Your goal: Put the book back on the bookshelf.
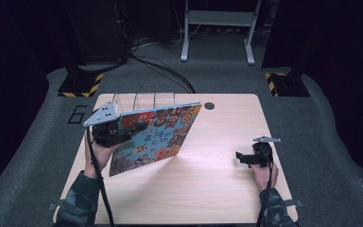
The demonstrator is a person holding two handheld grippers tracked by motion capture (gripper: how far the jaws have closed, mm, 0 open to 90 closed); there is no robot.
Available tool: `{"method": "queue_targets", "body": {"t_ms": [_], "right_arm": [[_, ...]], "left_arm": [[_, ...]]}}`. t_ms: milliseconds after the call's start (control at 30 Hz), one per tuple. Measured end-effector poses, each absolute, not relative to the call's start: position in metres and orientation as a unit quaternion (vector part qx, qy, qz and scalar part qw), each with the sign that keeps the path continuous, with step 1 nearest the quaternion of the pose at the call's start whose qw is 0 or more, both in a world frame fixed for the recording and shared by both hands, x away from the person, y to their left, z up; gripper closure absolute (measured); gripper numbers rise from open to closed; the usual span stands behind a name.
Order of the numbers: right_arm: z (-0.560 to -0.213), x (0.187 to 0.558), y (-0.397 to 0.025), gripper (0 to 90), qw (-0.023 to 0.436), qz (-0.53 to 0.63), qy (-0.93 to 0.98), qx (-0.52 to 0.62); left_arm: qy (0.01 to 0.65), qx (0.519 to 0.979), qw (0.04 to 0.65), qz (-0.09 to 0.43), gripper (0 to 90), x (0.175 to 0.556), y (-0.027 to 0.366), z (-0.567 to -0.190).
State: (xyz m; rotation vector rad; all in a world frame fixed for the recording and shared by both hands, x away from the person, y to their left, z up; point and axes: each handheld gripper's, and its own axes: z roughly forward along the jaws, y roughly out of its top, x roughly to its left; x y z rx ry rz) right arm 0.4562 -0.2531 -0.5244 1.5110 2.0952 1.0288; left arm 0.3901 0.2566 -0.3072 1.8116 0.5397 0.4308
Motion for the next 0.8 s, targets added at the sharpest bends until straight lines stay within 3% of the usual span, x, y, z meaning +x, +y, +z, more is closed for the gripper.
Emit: {"method": "queue_targets", "body": {"t_ms": [800], "right_arm": [[-0.525,0.457,-0.25,1.6,0.186,0.348,0.75,0.531]], "left_arm": [[0.272,0.75,0.56,0.224,81.4,0.372,0.31,-0.304]]}}
